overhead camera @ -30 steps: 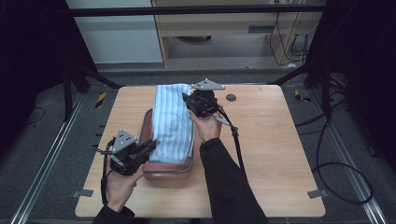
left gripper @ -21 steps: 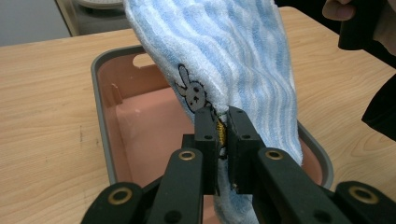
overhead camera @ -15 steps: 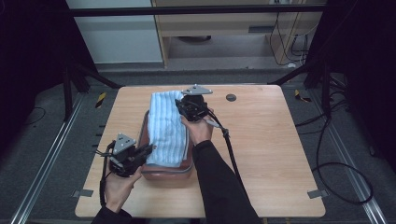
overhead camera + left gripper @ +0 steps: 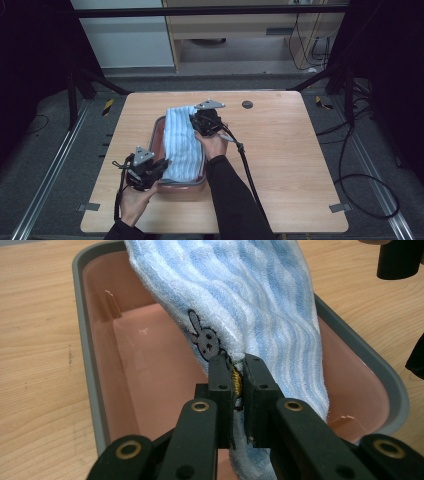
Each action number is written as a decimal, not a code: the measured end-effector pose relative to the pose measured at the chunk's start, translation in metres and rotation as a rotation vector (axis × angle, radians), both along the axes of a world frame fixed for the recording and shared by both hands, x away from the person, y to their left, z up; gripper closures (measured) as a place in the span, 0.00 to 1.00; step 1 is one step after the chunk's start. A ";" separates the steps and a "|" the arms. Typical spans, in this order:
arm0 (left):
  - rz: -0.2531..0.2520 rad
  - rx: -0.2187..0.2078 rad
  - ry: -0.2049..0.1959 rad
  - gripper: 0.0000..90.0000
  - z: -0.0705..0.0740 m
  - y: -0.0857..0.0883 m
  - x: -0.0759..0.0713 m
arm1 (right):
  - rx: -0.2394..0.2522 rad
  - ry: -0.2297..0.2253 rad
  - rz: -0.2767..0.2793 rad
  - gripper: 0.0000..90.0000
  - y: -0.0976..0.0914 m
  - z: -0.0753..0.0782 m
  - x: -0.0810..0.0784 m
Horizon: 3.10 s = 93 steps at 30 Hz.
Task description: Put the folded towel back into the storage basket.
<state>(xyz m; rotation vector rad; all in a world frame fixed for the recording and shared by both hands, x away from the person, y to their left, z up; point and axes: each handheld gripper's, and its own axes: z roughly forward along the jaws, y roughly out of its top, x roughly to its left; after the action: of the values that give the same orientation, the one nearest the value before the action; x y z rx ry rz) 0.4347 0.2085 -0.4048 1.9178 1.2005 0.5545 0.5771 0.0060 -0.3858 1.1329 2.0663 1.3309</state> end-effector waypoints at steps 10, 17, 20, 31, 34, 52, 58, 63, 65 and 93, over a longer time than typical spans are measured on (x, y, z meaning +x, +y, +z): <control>-0.001 0.014 0.029 0.93 -0.011 -0.004 0.004 | -0.030 0.030 0.009 0.91 -0.002 -0.022 0.006; 0.008 0.030 0.054 0.93 -0.018 -0.002 0.006 | -0.040 0.049 0.015 0.91 0.002 -0.032 0.009; 0.017 0.040 0.069 0.93 -0.020 -0.002 0.007 | -0.050 0.063 0.017 0.91 0.004 -0.038 0.012; 0.038 0.075 0.112 0.91 -0.030 -0.003 0.014 | -0.087 0.073 0.025 0.88 0.008 -0.049 0.018; 0.041 0.085 0.123 0.88 -0.031 -0.004 0.014 | -0.124 0.076 0.034 0.85 0.007 -0.052 0.020; 0.037 0.024 -0.024 0.65 -0.001 0.007 0.003 | -0.040 -0.019 0.000 0.44 -0.017 -0.022 0.009; 0.047 -0.014 -0.066 0.51 0.009 0.021 0.000 | -0.012 -0.033 -0.009 0.37 -0.044 -0.004 -0.002; 0.038 -0.026 -0.093 0.38 0.015 0.034 0.000 | 0.023 -0.040 -0.031 0.29 -0.072 0.006 -0.011; 0.045 -0.012 -0.102 0.35 0.016 0.039 0.000 | 0.028 -0.040 -0.037 0.27 -0.081 0.008 -0.015; 0.223 0.055 -0.091 0.35 -0.017 0.121 0.010 | -0.002 0.015 -0.117 0.26 -0.225 -0.047 -0.085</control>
<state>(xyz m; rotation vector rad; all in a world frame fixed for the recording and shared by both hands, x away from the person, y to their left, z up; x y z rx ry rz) 0.4446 0.3291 -0.4220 1.7941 1.3605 0.7912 0.4924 -0.2185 -0.4328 1.2462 1.9789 1.2678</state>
